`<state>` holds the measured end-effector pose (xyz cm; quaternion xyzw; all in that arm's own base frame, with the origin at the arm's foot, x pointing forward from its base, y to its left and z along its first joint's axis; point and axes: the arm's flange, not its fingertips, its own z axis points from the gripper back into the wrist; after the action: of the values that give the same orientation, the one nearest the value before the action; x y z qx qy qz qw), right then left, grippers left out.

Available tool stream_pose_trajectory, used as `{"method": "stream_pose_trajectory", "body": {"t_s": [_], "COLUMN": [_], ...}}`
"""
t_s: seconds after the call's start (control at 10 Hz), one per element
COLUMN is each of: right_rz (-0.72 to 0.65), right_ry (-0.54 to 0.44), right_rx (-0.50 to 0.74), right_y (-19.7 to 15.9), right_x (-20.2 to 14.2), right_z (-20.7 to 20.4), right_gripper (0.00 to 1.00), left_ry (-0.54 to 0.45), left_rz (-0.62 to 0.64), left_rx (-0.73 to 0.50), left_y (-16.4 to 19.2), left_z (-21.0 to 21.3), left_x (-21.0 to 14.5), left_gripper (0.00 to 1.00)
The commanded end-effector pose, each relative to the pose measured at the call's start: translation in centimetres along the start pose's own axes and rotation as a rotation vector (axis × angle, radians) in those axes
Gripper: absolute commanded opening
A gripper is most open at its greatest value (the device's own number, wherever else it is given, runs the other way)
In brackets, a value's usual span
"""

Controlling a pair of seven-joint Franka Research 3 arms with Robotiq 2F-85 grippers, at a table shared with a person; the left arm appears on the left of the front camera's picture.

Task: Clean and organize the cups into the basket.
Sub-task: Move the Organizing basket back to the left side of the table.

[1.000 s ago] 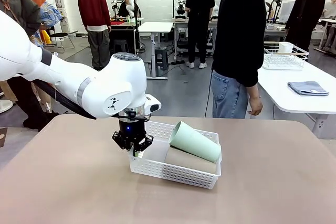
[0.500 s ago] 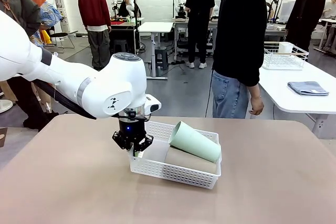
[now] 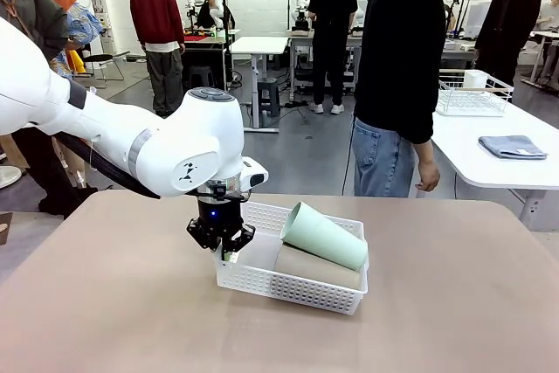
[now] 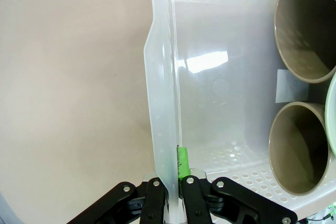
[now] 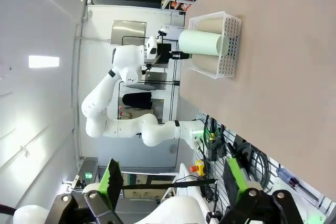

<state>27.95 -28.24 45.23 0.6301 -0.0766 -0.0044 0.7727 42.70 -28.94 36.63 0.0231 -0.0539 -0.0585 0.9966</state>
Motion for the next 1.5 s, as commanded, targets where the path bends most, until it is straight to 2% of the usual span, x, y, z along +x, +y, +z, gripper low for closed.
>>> {"method": "stream_pose_trajectory", "body": {"t_s": [0.0,0.5,0.6,0.8,1.0,1.1,1.4], "right_rz": [-0.016,-0.016,-0.016,-0.016,-0.016,-0.016,-0.016], "right_ry": [0.004,0.004,0.004,0.004,0.004,0.004,0.004], "right_rx": [0.008,0.008,0.008,0.008,0.008,0.008,0.008], "right_y": [0.2,0.2,0.2,0.2,0.2,0.2,0.2], "right_x": [-0.2,-0.2,-0.2,-0.2,-0.2,-0.2,-0.2], "right_z": [0.0,0.0,0.0,0.0,0.0,0.0,0.0], "right_gripper": [1.00,1.00,1.00,1.00,1.00,1.00,1.00], "left_ry": [-0.007,-0.007,0.000,-0.034,-0.011,-0.001,0.005], "left_rz": [-0.007,-0.007,0.000,0.078,0.126,0.138,0.173], "left_rx": [-0.004,-0.004,0.000,0.037,0.052,0.102,0.164], "left_y": [0.1,0.1,0.0,6.0,14.0,17.0,24.5], "left_z": [0.2,0.2,0.0,0.1,-1.0,-1.5,-1.9], "left_x": [-0.1,-0.1,0.0,-0.3,-1.6,-2.0,-3.2], "left_gripper": [0.00,0.00,0.05,0.05,0.05,0.05,0.05]}}
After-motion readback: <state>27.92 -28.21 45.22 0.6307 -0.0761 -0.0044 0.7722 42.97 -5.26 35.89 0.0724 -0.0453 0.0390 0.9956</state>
